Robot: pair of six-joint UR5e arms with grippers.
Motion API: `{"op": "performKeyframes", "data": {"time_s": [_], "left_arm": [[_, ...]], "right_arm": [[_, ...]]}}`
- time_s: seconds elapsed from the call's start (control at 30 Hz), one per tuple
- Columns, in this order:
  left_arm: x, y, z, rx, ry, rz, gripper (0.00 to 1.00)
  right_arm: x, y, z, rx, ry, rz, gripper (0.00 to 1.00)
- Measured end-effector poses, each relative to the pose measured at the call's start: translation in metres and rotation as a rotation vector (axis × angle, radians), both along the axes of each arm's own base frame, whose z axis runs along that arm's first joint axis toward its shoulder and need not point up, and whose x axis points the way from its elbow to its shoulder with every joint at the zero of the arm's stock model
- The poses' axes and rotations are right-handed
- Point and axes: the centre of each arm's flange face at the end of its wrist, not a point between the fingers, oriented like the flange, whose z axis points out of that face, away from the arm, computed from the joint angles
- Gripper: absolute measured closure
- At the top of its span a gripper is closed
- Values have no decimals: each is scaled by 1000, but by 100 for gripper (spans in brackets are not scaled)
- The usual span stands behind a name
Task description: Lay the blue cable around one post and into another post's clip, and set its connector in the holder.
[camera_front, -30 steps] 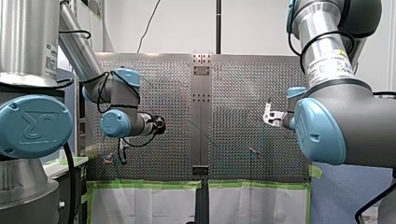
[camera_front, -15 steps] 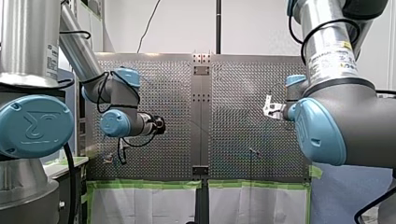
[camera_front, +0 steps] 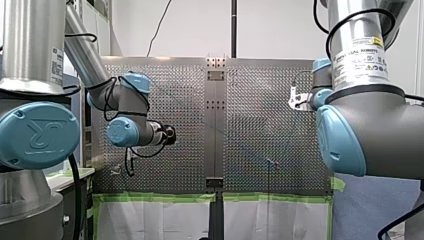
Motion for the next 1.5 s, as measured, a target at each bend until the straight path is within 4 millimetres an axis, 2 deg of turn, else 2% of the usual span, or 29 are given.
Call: {"op": "performKeyframes", "data": {"time_s": [0.13,0.27,0.4,0.63,1.13,1.33,1.5], "left_arm": [[1,1,0,0,4,3,0],[2,1,0,0,7,7,0],[4,1,1,6,16,11,0],[6,2,1,12,26,15,0],[9,2,3,7,31,21,0],[10,2,3,7,32,22,0],[11,1,4,10,36,23,0]], "right_arm": [[-7,6,20,-7,24,3,100],[-13,10,32,-6,35,11,100],[-19,7,24,11,40,26,100],[-29,-6,-2,31,49,49,100],[-58,-31,14,-5,44,101,100],[-70,-39,12,-7,41,124,100],[-77,-47,2,3,35,147,100]]}}
